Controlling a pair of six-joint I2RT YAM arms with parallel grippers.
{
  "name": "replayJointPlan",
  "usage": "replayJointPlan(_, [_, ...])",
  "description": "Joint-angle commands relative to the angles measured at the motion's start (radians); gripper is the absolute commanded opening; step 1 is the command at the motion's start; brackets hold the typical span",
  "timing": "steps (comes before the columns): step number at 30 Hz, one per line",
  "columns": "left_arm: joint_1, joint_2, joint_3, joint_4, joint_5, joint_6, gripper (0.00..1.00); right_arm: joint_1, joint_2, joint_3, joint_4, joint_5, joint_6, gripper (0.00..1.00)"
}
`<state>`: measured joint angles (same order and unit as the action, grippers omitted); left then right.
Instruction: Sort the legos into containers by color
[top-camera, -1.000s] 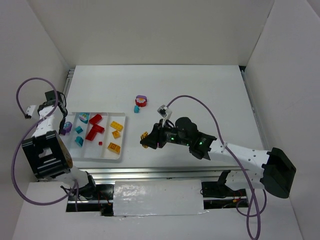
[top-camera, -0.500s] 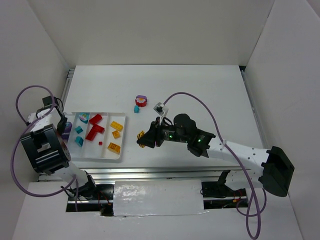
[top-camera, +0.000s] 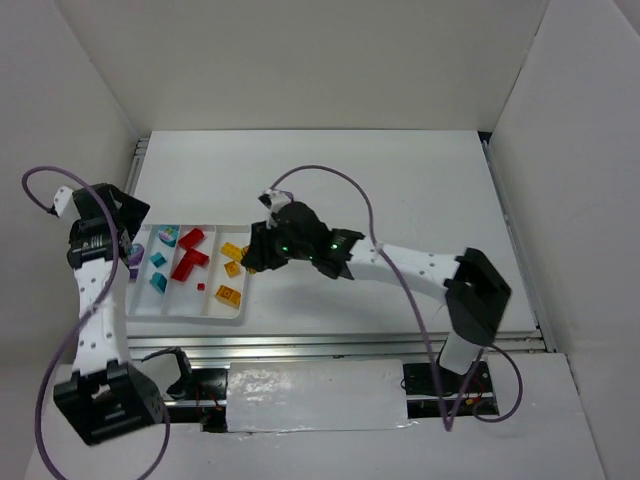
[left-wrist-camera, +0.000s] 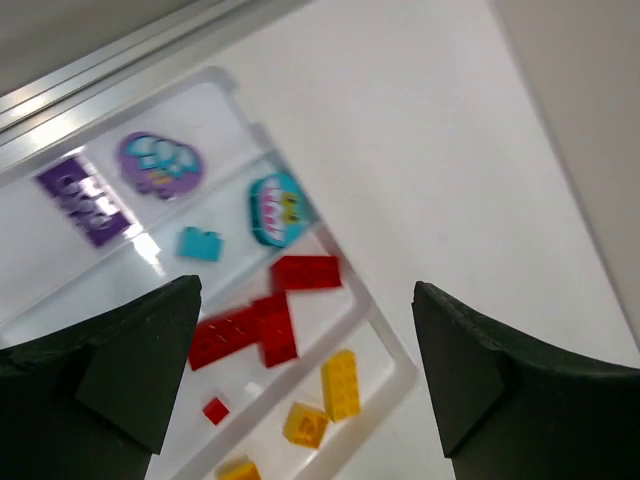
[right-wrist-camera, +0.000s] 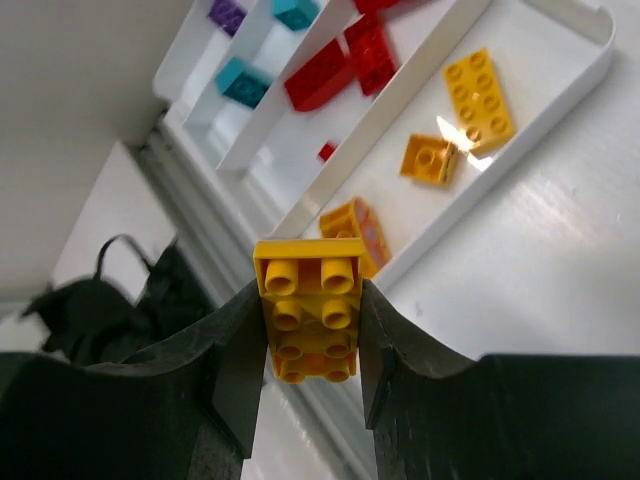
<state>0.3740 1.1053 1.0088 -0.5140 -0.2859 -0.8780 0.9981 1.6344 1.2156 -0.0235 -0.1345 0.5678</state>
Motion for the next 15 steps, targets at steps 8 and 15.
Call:
replayJointPlan(8, [-0.13,-0.376,-0.16,0.038,0.398,0.445,0.99,0.011,0.6,0.718,-0.398,0.375,-0.092,0.01])
replayJointPlan(15, [-0.144,-0.455,-0.173,0.014,0.409,0.447,1.0,-0.004,0.778,0.987,-0.464,0.361,-0.203,0.12])
